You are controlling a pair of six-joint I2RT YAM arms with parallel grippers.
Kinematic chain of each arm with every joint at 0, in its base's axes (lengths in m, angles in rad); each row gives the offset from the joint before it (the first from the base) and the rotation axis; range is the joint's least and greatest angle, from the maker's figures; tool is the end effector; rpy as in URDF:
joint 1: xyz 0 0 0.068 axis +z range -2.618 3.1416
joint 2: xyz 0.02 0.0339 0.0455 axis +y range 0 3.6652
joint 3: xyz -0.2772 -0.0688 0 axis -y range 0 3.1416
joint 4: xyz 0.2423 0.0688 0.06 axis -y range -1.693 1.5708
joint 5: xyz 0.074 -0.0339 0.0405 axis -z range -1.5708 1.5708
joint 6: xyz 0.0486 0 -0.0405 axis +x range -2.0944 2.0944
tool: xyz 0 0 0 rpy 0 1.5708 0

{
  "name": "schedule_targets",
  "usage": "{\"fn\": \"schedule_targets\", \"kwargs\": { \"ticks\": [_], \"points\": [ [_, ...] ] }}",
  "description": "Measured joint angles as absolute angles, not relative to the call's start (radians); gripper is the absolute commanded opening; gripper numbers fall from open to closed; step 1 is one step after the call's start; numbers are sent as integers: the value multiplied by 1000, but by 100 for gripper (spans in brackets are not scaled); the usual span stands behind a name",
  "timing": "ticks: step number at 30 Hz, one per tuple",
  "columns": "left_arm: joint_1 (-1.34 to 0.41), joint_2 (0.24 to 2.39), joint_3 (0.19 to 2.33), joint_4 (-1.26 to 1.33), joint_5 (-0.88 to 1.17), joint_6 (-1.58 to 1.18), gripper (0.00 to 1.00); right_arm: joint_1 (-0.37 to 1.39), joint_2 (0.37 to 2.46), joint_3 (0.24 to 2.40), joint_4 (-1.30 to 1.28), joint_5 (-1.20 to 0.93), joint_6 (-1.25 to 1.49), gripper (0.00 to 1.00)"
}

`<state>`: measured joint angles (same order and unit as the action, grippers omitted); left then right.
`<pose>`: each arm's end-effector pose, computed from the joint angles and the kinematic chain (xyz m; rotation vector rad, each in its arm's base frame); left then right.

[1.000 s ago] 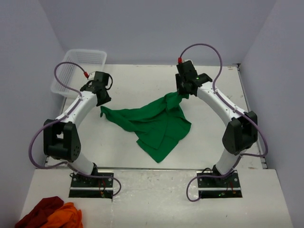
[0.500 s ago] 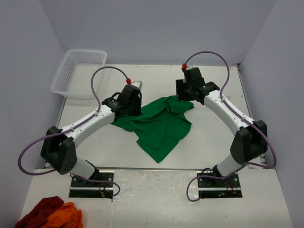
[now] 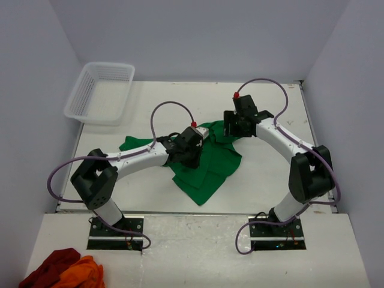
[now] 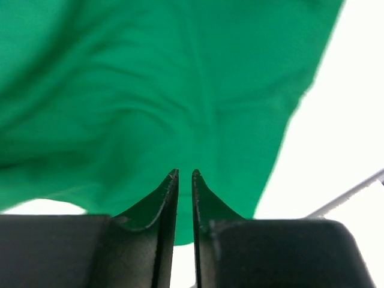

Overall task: Fold and stack the t-shirts
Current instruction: Flatten out the tshirt

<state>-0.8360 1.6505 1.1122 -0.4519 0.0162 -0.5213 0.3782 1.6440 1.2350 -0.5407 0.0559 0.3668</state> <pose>0.2328 -0.2588 0.2146 0.4220 2.6190 -0.5142 0.3335 0.1296 0.2490 0.0083 2.5339 0.2300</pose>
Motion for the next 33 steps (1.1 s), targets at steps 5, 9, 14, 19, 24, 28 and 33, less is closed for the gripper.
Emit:
{"fn": "schedule_targets", "kwargs": {
  "ticks": [5,9,14,19,24,28,33],
  "points": [
    [-930,1660,1100,-430,18,-544,19,379,1569,1152,-491,10,378,69],
    [-983,1686,1074,-427,13,-573,20,398,1451,1056,-497,-3,389,71],
    [-1037,1723,1041,-436,-30,-612,24,432,1343,1020,-501,-2,393,72],
    [-1049,1734,1030,-451,-85,-647,26,461,1238,985,-508,-2,397,73],
    [-1049,1737,1030,-460,-125,-670,28,482,1183,941,-512,-2,404,75],
    [-1052,1743,1031,-459,-139,-677,16,533,1164,909,-525,2,420,73],
    [-1055,1750,1036,-460,-162,-688,0,670,1130,870,-540,12,467,54]
  ]
}}
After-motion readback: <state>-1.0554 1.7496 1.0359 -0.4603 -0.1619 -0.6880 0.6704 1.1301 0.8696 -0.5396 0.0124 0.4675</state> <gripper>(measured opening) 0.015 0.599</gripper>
